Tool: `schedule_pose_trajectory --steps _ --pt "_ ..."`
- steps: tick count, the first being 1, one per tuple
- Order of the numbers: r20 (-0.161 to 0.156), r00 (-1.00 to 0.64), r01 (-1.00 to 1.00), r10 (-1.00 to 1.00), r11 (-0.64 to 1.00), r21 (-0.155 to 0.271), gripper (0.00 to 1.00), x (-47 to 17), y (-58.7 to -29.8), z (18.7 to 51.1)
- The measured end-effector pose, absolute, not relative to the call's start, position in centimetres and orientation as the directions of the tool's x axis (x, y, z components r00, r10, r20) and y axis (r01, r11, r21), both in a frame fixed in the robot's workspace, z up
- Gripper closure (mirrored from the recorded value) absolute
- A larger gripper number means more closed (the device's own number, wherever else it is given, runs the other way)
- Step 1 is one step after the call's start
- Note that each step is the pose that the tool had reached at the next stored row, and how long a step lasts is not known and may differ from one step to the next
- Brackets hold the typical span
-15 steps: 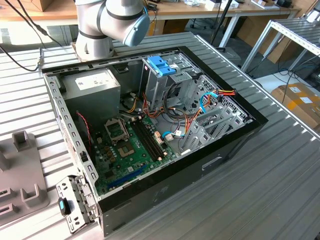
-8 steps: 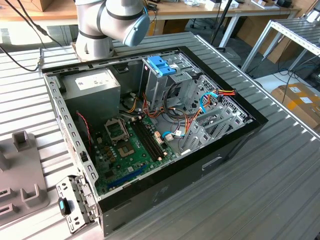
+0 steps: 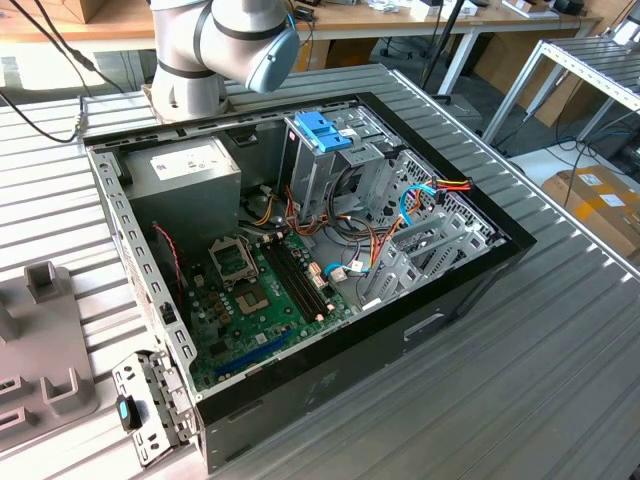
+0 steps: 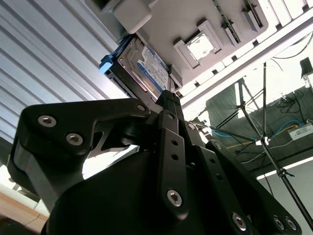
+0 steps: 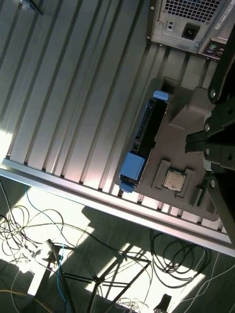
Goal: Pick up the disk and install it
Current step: 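Pick up the disk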
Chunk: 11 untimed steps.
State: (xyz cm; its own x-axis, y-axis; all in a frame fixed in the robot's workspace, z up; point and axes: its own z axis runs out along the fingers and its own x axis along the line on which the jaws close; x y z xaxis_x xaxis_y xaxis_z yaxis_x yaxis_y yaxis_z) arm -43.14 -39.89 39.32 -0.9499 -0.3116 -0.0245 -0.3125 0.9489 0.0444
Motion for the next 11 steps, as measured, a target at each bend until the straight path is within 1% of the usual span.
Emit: schedule_pose_trajectory --steps 11 --pt "-0.024 -0.938 -0.345 -0.344 0.937 0.044 0.89 -43.14 -39.89 39.32"
